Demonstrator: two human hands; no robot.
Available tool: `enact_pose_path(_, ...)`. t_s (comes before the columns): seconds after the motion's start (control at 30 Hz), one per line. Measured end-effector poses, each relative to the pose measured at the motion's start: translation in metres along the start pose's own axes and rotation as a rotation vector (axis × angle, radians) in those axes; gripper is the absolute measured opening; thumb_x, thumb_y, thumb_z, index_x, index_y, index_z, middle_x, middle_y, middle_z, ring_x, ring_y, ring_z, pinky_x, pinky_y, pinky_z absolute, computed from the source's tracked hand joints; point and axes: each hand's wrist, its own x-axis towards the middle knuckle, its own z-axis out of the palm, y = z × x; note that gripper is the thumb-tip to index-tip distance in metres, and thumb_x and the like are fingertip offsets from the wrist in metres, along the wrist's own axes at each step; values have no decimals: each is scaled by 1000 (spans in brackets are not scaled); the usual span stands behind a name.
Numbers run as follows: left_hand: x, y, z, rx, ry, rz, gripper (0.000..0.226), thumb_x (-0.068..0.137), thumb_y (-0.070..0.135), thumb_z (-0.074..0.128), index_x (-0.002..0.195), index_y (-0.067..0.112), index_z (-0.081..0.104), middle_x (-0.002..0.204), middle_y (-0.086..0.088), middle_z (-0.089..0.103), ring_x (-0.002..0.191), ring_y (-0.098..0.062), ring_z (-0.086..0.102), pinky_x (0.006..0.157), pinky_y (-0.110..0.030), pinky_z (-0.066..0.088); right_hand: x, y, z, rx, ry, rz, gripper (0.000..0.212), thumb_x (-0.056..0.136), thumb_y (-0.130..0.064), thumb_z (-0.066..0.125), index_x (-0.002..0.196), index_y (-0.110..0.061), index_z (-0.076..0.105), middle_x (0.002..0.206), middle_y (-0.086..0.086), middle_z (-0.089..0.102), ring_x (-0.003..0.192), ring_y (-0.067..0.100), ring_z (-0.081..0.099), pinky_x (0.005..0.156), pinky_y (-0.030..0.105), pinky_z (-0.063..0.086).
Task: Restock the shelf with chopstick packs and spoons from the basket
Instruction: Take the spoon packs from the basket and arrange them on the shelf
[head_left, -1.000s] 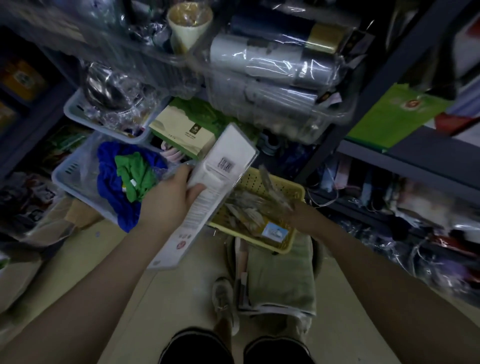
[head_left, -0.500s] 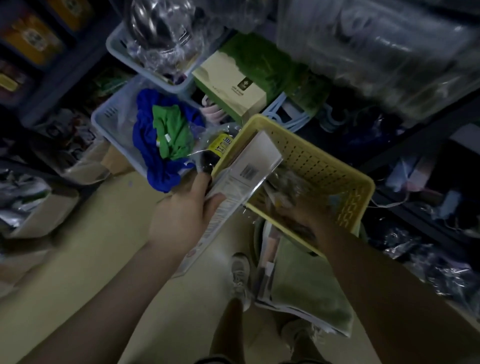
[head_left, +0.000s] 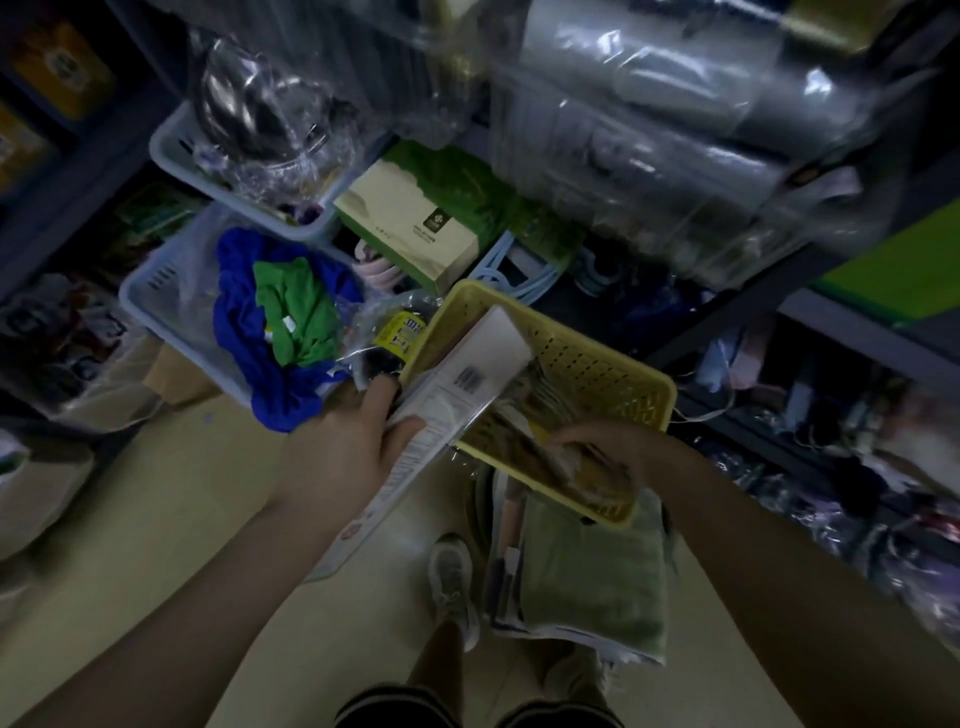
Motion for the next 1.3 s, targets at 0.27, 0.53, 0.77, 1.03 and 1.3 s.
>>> enact_pose_path(0.27,-1,72,-14,13,20,139,33,83,49,37,86,16,39,51,-9,60,34,-27,54,31,-22,31,-72,56,-37,17,139,-234,49,66,-15,74,109,4,62,94,17,63,77,24,59,62,29,47)
enact_pose_path(0.53,-45,197,-50,-74,237,221,50,90,58,25,92,13,46,56,-9,61,38,-27,55,35,-21,29,-185,144,-124,25,275,-672,25,82,2,60,83,-22,64,61,-11,67,56,3,64,54,21,50)
enact_pose_path(0.77,-45,376,-71,-121,396,379,39,82,49,44,96,12,49,56,-10,64,40,-29,58,35,-20,30,-310,223,-243,252,488,-864,11,67,-10,62,77,-13,62,56,-7,66,51,5,60,50,18,47)
enact_pose_path(1.03,-2,502,-143,-118,605,571,47,81,58,39,97,14,47,58,-12,66,43,-32,60,38,-24,37,-431,191,-359,677,358,-911,46,89,-5,34,50,-8,58,33,2,52,26,15,49,38,12,40)
enact_pose_path(1.3,56,566,-183,-212,646,641,52,79,54,55,109,12,53,81,-16,71,65,-37,65,53,-30,40,-427,116,-453,664,576,-878,27,89,-1,33,69,-1,52,42,8,60,35,18,59,37,21,49)
